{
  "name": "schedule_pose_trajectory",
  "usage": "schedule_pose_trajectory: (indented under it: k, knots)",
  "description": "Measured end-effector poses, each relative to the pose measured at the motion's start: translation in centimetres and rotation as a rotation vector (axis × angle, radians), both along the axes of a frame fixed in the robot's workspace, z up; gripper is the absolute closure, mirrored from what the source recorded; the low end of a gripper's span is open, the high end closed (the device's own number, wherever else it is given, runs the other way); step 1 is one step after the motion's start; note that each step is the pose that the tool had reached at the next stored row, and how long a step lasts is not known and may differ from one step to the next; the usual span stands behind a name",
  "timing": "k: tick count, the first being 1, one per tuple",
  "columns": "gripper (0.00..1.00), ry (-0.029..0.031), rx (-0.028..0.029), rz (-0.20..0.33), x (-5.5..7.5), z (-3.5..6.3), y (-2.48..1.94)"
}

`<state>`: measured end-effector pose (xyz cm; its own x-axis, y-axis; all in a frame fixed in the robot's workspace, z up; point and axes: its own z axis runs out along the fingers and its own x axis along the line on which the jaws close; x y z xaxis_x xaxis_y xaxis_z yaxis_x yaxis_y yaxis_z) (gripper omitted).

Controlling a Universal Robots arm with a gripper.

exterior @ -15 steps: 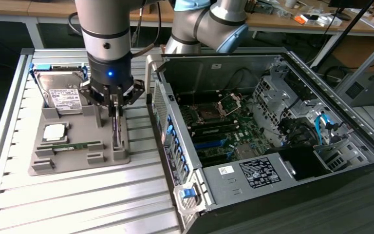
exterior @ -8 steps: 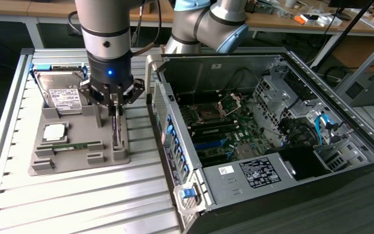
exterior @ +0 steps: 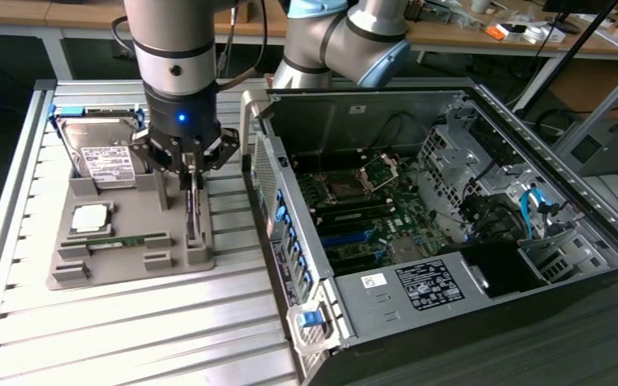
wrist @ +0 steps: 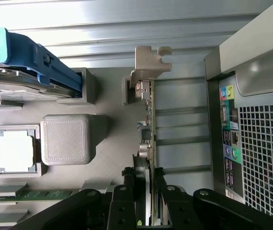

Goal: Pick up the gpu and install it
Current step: 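Pick up the gpu and move the gpu toward the slot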

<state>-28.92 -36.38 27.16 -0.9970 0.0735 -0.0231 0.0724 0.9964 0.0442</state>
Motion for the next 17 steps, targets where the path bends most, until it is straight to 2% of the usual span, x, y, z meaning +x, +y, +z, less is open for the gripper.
schedule_pose_trajectory:
  k: [17]
  knots:
    - [0.73,-0.0001,0.0001,0.000,0.00,0.49,0.00]
